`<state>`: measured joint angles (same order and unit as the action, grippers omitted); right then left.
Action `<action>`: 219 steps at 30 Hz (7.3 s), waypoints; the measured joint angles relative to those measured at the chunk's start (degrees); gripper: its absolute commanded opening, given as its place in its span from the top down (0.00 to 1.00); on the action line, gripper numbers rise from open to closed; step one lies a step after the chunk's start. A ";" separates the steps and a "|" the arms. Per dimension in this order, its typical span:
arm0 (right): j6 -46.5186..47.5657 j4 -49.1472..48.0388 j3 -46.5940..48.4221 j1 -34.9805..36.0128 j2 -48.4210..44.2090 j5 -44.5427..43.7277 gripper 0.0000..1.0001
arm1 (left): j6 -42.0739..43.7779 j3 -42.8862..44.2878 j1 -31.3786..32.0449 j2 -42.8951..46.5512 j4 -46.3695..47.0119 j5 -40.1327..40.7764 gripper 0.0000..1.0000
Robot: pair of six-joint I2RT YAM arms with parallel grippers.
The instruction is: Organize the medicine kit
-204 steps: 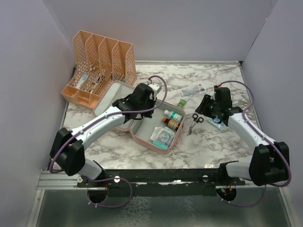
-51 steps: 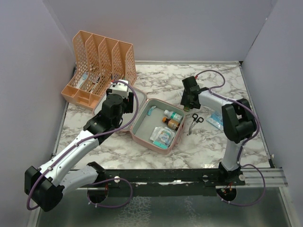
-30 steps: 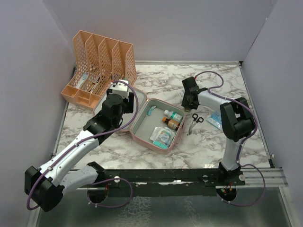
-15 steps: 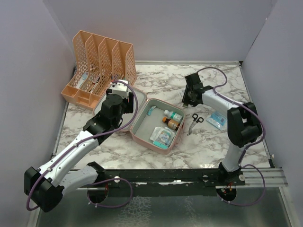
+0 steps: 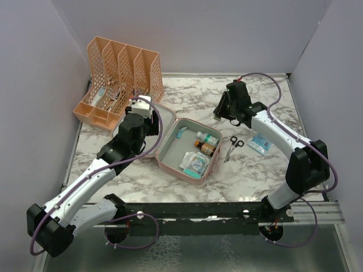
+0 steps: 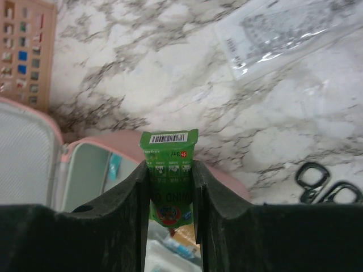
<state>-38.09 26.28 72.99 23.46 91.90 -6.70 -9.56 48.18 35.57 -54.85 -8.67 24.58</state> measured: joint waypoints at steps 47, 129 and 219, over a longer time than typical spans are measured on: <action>-29.55 7.58 14.69 21.86 26.75 -16.15 0.59 | -0.59 0.00 -0.37 2.23 0.00 0.31 0.36; 8.11 -1.49 -23.91 -29.86 -9.25 8.22 0.52 | -7.61 0.31 -3.65 -0.74 -6.47 -3.91 0.12; 9.92 -6.99 -26.34 -25.66 -14.67 23.58 0.53 | -18.14 8.09 -50.03 -16.24 -2.99 -76.24 0.87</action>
<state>-28.16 19.29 46.65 -2.20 77.23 16.88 -27.70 56.27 -14.46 -71.09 -11.66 -51.66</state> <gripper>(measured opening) 0.475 0.245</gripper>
